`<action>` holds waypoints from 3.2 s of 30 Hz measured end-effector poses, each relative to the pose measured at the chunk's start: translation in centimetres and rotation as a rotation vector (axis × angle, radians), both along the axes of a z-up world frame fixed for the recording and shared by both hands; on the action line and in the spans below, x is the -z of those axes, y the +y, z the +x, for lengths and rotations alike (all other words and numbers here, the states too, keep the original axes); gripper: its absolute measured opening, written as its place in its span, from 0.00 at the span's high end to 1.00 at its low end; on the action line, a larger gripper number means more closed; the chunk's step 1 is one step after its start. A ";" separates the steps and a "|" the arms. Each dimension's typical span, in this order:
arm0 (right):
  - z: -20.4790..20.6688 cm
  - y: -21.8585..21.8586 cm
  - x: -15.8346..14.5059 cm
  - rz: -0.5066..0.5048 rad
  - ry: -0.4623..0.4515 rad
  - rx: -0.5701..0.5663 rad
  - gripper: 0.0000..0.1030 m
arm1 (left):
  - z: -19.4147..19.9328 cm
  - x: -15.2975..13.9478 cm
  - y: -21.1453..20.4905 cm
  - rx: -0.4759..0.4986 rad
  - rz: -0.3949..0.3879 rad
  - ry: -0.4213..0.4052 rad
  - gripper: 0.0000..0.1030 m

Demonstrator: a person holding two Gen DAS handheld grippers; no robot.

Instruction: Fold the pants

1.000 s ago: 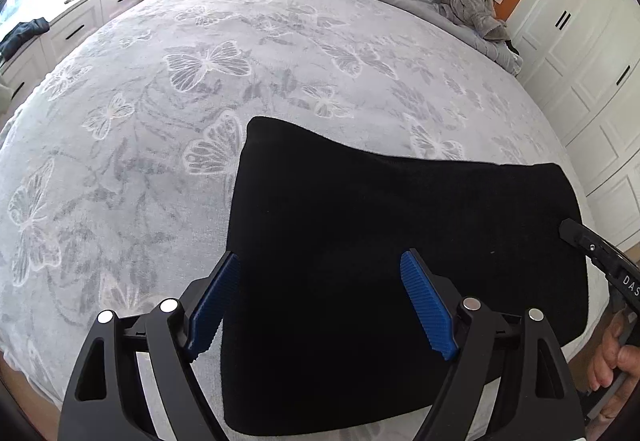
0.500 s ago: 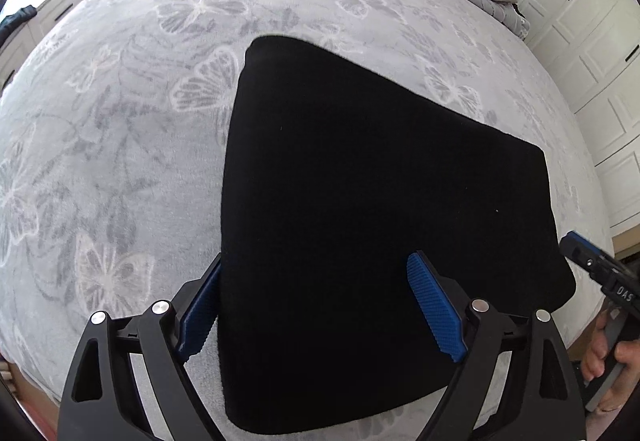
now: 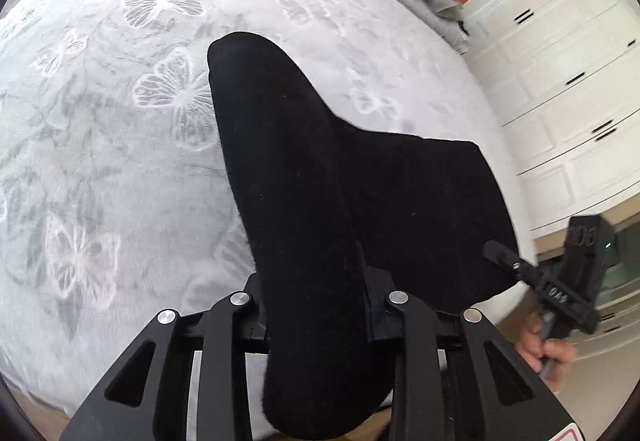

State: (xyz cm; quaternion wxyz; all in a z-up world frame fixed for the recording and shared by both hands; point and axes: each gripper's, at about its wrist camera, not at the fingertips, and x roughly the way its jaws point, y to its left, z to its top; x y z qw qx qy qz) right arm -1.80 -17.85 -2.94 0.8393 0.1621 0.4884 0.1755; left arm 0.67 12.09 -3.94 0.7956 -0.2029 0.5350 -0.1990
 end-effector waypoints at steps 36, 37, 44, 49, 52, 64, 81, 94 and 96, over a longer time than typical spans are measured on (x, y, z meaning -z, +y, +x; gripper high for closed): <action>-6.0 2.3 -0.2 -0.024 -0.078 0.082 0.66 | -6.8 -4.4 -9.5 -0.073 0.404 -0.212 0.76; -6.7 2.3 -1.0 -0.024 -0.094 0.084 0.66 | -7.0 -4.8 -9.1 -0.072 0.404 -0.225 0.76; -10.2 1.6 -5.7 -0.007 -0.202 0.094 0.66 | -11.2 -9.5 -8.5 -0.067 0.431 -0.333 0.76; -12.2 1.1 -9.1 0.008 -0.283 0.101 0.66 | -12.6 -12.5 -8.6 -0.067 0.425 -0.402 0.76; -12.9 0.6 -11.0 0.018 -0.334 0.106 0.66 | -13.4 -14.6 -8.9 -0.071 0.417 -0.445 0.76; -12.8 -0.4 -19.2 0.040 -0.538 0.111 0.65 | -13.6 -22.4 -10.1 -0.111 0.419 -0.638 0.76; -2.9 -1.3 -25.1 0.021 -0.673 0.100 0.65 | -4.7 -27.9 -11.1 -0.157 0.405 -0.771 0.75; 11.5 -2.7 -22.4 0.066 -0.642 0.102 0.65 | 9.0 -26.0 -10.6 -0.197 0.432 -0.759 0.74; 13.3 -2.9 -21.5 0.060 -0.636 0.106 0.65 | 11.3 -25.1 -10.8 -0.193 0.435 -0.751 0.74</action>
